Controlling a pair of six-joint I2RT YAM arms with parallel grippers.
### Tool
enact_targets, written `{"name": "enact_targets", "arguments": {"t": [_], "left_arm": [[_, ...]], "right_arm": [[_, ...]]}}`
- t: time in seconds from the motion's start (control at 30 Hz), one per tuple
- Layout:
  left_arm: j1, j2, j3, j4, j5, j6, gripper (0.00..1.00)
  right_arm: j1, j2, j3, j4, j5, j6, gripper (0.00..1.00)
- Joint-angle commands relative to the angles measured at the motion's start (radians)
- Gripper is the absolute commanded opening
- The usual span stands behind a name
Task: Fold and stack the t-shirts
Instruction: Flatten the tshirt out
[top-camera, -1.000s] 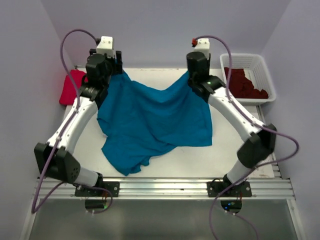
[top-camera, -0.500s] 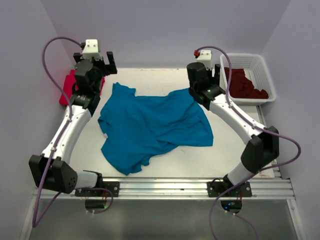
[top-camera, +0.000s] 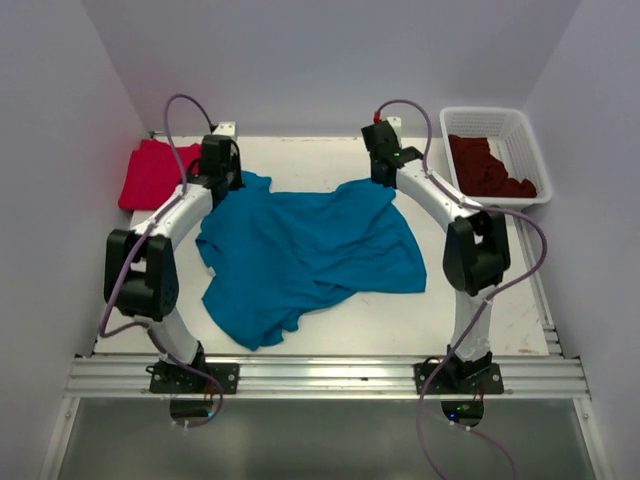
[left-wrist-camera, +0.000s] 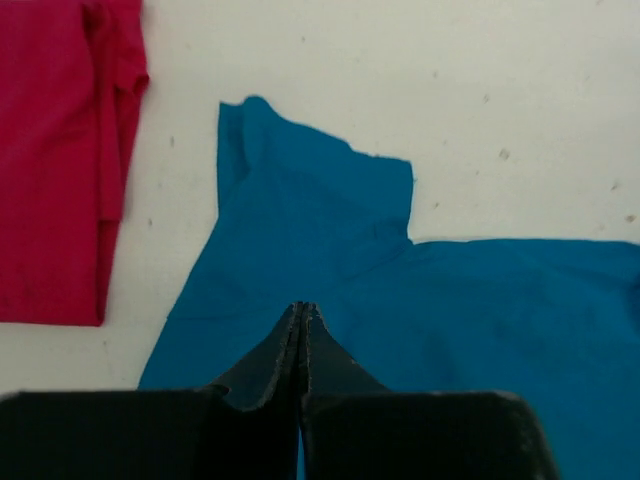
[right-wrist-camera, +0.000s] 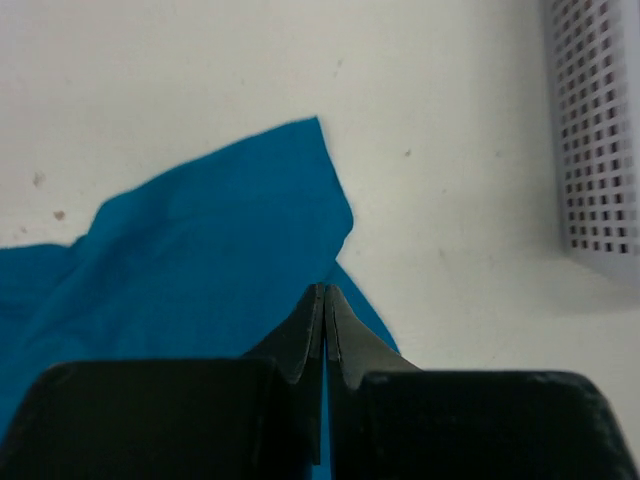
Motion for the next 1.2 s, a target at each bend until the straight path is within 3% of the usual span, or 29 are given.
{"name": "enact_targets", "arguments": {"t": [0.0,0.3,0.83,1.17], "left_arm": [[0.026,0.12,0.117,-0.078,0.041,-0.048,0.0],[0.049,0.287,0.205,-0.104,0.041,-0.074,0.0],[0.06,0.314,0.087,-0.065,0.061,-0.135,0.0],[0.068,0.496,0.213,-0.071,0.059,-0.132,0.0]], "right_arm": [[-0.024,0.097,0.064,-0.141,-0.142,0.065,0.0],[-0.062,0.199,0.087,-0.143,-0.215,0.085,0.0],[-0.087,0.394,0.225,-0.174,-0.295,0.09,0.0],[-0.113,0.484,0.302,-0.19,-0.265,0.101,0.0]]}}
